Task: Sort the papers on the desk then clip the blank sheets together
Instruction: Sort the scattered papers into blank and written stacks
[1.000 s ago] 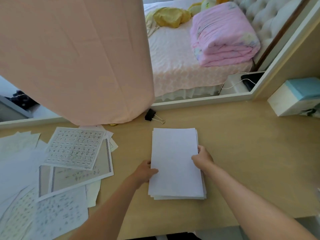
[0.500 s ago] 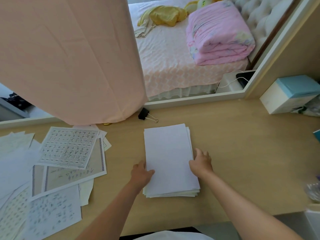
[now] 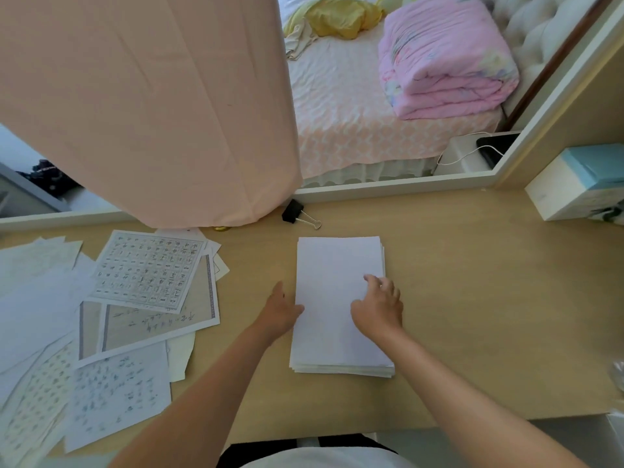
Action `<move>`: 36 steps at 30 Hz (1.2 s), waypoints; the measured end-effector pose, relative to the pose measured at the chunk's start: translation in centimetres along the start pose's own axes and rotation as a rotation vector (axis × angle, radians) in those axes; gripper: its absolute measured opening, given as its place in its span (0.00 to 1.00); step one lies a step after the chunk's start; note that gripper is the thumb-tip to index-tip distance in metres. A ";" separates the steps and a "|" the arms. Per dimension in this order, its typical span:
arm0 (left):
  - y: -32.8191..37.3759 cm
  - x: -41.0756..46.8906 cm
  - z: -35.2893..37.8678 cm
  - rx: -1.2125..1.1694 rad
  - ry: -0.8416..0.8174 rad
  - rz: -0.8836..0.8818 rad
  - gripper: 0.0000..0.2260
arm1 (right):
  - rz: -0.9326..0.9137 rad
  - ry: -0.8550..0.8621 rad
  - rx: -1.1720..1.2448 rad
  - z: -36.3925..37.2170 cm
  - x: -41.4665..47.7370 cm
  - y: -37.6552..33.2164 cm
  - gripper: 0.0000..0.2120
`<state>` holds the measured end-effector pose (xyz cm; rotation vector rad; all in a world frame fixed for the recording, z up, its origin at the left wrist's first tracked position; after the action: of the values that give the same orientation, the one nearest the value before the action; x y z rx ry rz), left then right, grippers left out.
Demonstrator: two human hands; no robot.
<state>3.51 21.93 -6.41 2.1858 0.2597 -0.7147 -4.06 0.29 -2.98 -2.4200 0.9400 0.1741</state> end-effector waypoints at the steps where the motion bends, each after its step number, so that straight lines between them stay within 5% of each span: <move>1: 0.1 0.4 -1.4 0.019 0.030 0.021 0.35 | -0.057 -0.026 0.066 0.4 0.0 -1.9 0.26; 7: -1.9 2.7 -11.4 0.074 0.157 0.107 0.25 | -0.283 -0.360 0.300 6.4 -2.4 -15.0 0.18; 16: -16.1 6.0 -30.9 0.282 0.302 0.050 0.26 | -0.484 -0.493 0.005 19.4 -7.5 -32.7 0.22; 21: -24.4 7.7 -39.9 0.398 0.409 -0.087 0.23 | -0.677 -0.428 -0.333 25.9 -7.9 -39.5 0.32; 25: -28.5 8.3 -42.1 0.364 0.430 -0.207 0.33 | -0.650 -0.445 -0.446 30.2 -8.3 -40.5 0.39; 33: -28.3 9.0 -40.9 0.040 0.442 -0.307 0.32 | -0.728 -0.215 -0.369 30.3 -11.1 -41.9 0.17; 36: -29.0 9.2 -40.8 -0.084 0.438 -0.334 0.32 | -0.580 -0.175 -0.292 29.4 -7.5 -42.8 0.23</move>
<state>15.88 71.24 -9.00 2.2216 0.8790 -0.3793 20.55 46.48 -7.15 -2.7767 0.1170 0.3181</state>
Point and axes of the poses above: each hand's wrist, its own x-axis towards the middle knuckle, its own z-axis out of the palm, y = z × x, the point moved 9 cm from there along x, towards the middle knuckle, and after that the axes turned 11 degrees about y, right-handed, at the moved point
